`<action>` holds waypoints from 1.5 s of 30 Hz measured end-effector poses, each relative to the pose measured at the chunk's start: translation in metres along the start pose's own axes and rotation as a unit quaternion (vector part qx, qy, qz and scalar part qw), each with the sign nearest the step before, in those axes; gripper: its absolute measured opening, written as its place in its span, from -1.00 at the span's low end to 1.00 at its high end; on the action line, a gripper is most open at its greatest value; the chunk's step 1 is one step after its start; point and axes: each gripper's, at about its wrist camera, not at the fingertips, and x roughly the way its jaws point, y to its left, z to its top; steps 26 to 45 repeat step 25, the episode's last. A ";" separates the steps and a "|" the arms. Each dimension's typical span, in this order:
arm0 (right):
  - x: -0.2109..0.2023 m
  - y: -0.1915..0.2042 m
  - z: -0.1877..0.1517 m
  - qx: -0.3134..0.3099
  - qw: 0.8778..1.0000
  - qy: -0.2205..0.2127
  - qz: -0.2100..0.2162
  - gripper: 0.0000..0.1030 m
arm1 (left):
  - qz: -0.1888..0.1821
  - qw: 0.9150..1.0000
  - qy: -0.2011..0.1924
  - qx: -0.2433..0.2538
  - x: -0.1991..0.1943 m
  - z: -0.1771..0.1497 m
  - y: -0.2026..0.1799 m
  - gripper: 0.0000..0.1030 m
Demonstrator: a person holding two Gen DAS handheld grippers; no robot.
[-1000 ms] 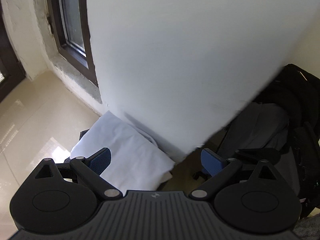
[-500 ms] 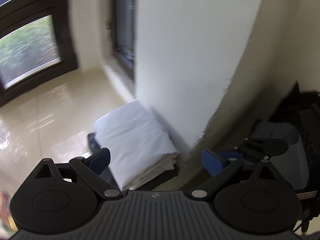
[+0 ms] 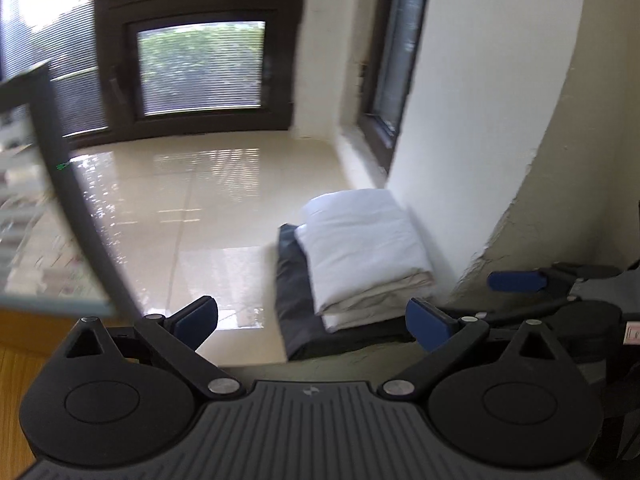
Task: Fold clothes
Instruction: 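Open both grippers and withdraw them from the placed shirt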
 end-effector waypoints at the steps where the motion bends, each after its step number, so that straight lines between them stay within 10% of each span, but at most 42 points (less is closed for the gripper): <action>1: -0.001 0.005 -0.001 -0.003 1.000 -0.001 -0.003 0.82 | 0.006 1.000 -0.003 -0.006 -0.005 -0.006 0.003 0.97; 25: -0.054 0.132 -0.089 -0.006 0.999 0.017 -0.050 0.93 | 0.032 0.994 0.000 -0.105 -0.135 -0.160 0.063 0.98; 45: -0.054 0.132 -0.089 -0.006 0.999 0.017 -0.050 0.93 | 0.032 0.994 0.000 -0.105 -0.135 -0.160 0.063 0.98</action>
